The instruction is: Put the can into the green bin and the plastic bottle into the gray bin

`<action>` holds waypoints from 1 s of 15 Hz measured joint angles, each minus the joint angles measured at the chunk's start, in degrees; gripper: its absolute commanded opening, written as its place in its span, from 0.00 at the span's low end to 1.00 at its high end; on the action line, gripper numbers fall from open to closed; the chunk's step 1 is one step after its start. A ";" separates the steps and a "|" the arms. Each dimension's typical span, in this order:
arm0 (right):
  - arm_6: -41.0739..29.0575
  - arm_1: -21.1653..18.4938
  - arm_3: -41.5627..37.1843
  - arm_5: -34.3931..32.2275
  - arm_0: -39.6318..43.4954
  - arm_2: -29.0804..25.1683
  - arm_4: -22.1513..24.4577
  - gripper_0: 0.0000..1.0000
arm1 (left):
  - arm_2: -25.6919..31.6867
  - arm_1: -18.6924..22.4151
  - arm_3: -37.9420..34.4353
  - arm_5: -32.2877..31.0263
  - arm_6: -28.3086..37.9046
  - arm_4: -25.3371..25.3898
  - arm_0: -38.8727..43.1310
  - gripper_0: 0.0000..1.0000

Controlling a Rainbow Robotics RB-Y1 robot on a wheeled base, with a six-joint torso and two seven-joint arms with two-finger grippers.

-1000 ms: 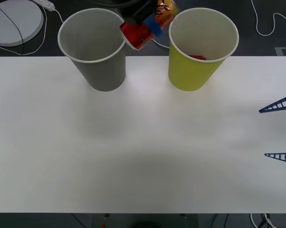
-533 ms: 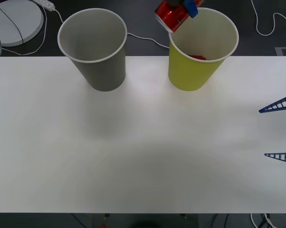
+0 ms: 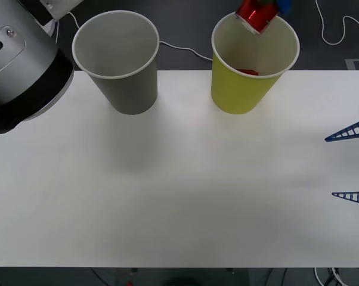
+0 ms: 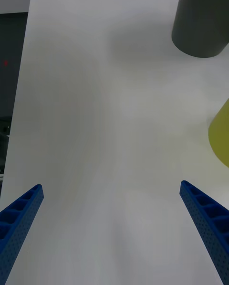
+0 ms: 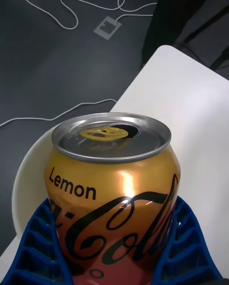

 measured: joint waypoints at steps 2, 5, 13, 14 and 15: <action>0.00 0.00 0.00 0.00 0.00 0.00 0.00 1.00 | 0.00 -2.37 3.72 2.53 -0.03 -0.43 -1.05 0.00; 0.00 0.00 0.00 0.00 0.00 0.00 0.00 1.00 | 0.00 -4.71 8.07 5.95 -1.74 -0.64 -1.48 0.00; 0.00 0.00 0.00 0.00 0.00 0.00 0.00 1.00 | 0.00 -5.16 9.55 6.83 -3.08 0.04 -1.43 1.00; 0.00 0.00 0.00 0.00 0.00 0.00 0.00 1.00 | 0.02 -5.16 9.55 6.83 -3.11 0.15 -1.43 1.00; 0.00 0.00 0.00 0.00 0.00 0.00 0.00 1.00 | 0.04 -5.14 9.54 6.82 -3.16 0.20 -1.43 1.00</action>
